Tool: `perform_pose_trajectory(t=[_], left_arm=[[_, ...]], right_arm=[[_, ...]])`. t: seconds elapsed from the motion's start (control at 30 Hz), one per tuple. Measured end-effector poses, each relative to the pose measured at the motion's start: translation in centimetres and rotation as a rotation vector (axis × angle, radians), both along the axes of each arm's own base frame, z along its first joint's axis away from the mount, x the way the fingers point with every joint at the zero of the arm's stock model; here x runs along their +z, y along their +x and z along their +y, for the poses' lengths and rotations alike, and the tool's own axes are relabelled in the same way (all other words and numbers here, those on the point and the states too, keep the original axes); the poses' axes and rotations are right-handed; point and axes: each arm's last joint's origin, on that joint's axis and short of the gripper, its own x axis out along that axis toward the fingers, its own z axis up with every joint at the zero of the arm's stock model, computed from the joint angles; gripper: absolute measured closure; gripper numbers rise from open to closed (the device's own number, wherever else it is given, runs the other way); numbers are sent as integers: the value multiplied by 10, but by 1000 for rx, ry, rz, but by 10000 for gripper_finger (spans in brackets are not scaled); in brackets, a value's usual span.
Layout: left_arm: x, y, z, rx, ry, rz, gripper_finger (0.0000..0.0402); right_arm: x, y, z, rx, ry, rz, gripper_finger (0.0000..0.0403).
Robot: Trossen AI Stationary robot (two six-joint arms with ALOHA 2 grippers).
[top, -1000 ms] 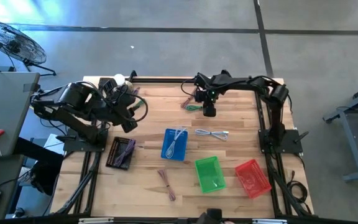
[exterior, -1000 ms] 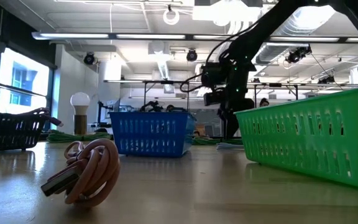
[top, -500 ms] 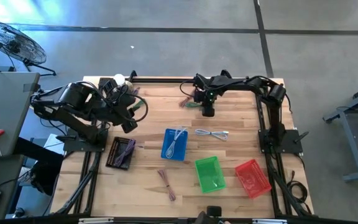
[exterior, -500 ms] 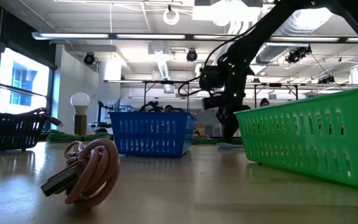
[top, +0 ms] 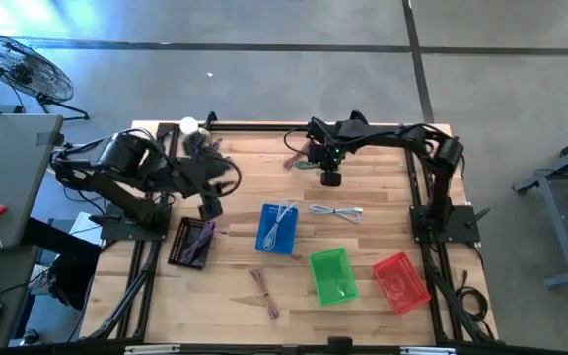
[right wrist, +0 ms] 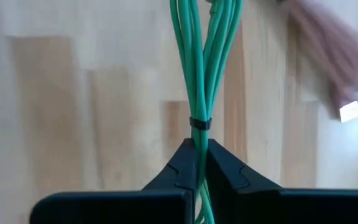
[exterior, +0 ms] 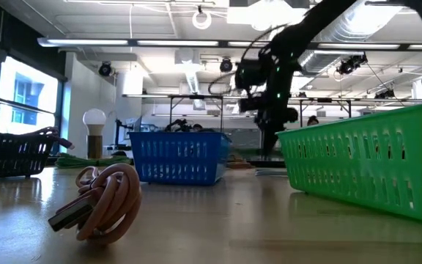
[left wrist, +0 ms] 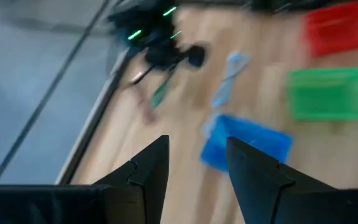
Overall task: Pick & Place USB Port
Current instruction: Put the right green USB cable into the green bin
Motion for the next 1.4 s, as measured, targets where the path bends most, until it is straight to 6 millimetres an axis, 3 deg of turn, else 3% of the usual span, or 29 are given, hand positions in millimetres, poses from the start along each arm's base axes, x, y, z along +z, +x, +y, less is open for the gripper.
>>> perform_pose_trajectory(t=[0.2, 0.47, 0.6, 0.7, 0.87, 1.03, 1.17, 1.4], left_arm=[[-15, 24, -19, -251, 23, -28, 247], [-60, 48, -26, -270, 59, 11, 247], [-77, 58, -29, -279, 66, -7, 247], [-85, 61, -30, -286, 74, -5, 247], [-86, 61, -30, -296, 88, -8, 247], [-84, 60, -29, -306, 100, -16, 247], [-84, 60, -29, -303, 95, -13, 247], [-91, 54, -28, -275, 70, 66, 247]], right_arm=[[58, -7, 42, 48, -87, -72, 395], [145, -44, 128, -96, -85, -344, 395], [168, -63, 182, -168, -72, -457, 395], [173, -73, 221, -250, -46, -534, 395], [161, -80, 283, -393, -18, -618, 395], [126, -72, 330, -557, 2, -645, 395], [89, -57, 362, -644, 27, -649, 395], [33, -34, 398, -760, 111, -671, 395]])
